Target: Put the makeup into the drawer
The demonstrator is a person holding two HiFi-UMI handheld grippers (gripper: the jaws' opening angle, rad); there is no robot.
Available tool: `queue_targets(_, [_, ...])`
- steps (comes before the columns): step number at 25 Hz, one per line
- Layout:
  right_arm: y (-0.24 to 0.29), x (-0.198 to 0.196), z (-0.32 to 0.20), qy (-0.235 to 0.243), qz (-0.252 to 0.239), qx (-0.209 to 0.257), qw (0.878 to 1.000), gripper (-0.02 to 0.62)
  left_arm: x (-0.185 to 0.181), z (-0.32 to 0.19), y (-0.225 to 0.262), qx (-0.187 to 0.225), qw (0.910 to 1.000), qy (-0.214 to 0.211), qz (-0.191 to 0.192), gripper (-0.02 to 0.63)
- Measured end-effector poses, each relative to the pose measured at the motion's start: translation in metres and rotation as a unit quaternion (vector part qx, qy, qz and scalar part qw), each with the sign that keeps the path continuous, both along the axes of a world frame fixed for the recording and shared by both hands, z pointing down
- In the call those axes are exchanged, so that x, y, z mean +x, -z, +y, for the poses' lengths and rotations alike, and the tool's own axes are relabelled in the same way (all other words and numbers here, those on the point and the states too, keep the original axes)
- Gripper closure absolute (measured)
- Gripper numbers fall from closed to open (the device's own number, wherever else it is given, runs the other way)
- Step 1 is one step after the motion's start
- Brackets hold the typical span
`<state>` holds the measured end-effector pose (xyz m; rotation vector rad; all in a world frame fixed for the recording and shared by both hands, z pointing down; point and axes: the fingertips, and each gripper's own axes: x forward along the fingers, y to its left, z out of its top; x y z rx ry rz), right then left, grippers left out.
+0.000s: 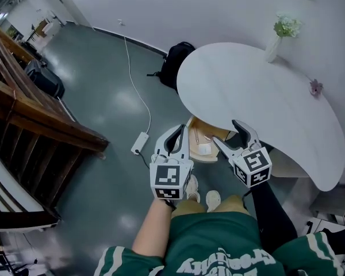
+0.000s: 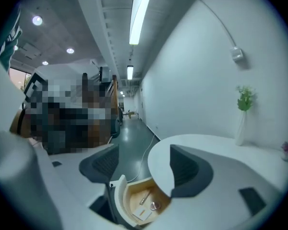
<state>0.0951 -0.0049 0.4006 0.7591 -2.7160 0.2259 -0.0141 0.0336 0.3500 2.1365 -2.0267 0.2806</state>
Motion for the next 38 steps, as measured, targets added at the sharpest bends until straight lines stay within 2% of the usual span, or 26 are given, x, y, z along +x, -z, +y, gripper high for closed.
queue_targets(5, [0.036, 0.022, 0.017, -0.004, -0.036, 0.037, 0.999, 0.255, 0.018, 0.023, 0.017, 0.012, 0.9996, 0.022, -0.01, 0.606])
queue_targets(10, [0.057, 0.036, 0.031, 0.006, -0.047, 0.061, 0.997, 0.255, 0.028, 0.041, 0.033, 0.023, 0.9987, 0.038, -0.023, 0.606])
queue_targets(13, [0.066, 0.043, 0.035, 0.011, -0.05, 0.072, 0.996, 0.283, 0.028, 0.052, 0.039, 0.028, 0.9981, 0.05, -0.024, 0.606])
queue_targets(19, [0.079, 0.048, 0.04, 0.016, -0.06, 0.09, 0.994, 0.505, 0.026, 0.063, 0.044, 0.032, 0.997, 0.065, -0.027, 0.606])
queue_targets(20, [0.08, 0.047, 0.042, 0.022, -0.059, 0.092, 0.994, 0.578, 0.026, 0.064, 0.045, 0.034, 0.9969, 0.066, -0.029, 0.606])
queue_targets(21, [0.081, 0.046, 0.044, 0.029, -0.057, 0.093, 0.994, 0.592, 0.027, 0.065, 0.046, 0.035, 0.9968, 0.066, -0.029, 0.606])
queue_targets(38, [0.087, 0.057, 0.037, 0.01, -0.058, 0.109, 0.992, 0.592, 0.029, 0.061, 0.052, 0.042, 0.9963, 0.065, -0.037, 0.606])
